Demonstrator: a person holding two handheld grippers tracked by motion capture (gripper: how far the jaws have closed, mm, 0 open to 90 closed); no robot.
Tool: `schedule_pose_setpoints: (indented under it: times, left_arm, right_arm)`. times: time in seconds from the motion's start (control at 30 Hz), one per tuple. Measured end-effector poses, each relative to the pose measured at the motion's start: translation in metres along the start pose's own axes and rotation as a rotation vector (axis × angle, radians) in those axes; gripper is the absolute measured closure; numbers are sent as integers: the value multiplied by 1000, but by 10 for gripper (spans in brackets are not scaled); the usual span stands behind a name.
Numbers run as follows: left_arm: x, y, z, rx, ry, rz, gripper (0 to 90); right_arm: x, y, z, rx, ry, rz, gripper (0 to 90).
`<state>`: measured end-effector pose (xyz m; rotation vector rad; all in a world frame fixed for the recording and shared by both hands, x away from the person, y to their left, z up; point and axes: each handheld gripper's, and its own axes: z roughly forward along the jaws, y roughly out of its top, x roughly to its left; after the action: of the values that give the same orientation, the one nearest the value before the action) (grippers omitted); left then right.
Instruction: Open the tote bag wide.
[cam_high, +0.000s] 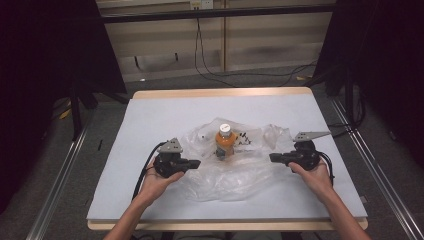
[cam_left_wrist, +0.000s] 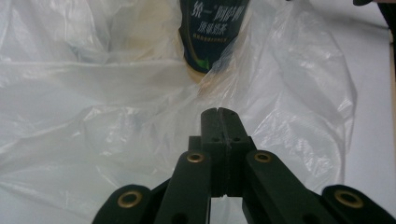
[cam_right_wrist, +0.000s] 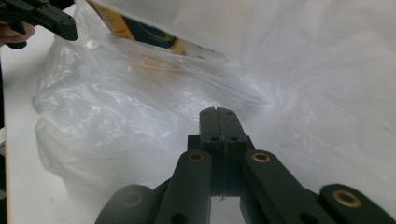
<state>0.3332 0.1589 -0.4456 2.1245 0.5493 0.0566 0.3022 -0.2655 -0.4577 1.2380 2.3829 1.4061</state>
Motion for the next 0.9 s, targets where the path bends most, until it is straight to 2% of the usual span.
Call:
schedule_pose_setpoints:
  times: [0.2,0.3,0.4,0.53,0.6,0.7,0.73,0.77,0.9]
  left_arm:
    - [-5,11,-10,-47,-4,16,900]
    - [-4,21,-13,-56,0,34,900]
    - [-2,31,-13,-66,14,34,900]
    - [4,47,-11,-88,31,36,900]
    - [8,54,-7,-98,41,37,900]
    - [19,65,3,-106,72,-4,900]
    - [24,67,9,-103,77,-21,900]
    - [28,68,14,-93,81,-22,900]
    - [39,69,42,12,108,-15,900]
  right_arm:
    - [26,4,-13,-15,28,-51,900]
    - [34,11,-16,-23,34,-76,900]
    - [36,22,-19,-52,36,-84,900]
    - [38,35,-14,-62,35,-98,900]
    - [41,40,-11,-76,49,-108,900]
    - [45,48,-8,-87,58,-119,900]
    - [46,51,-7,-90,62,-121,900]
    - [46,54,-5,-89,61,-124,900]
    - [36,62,7,-71,51,-109,900]
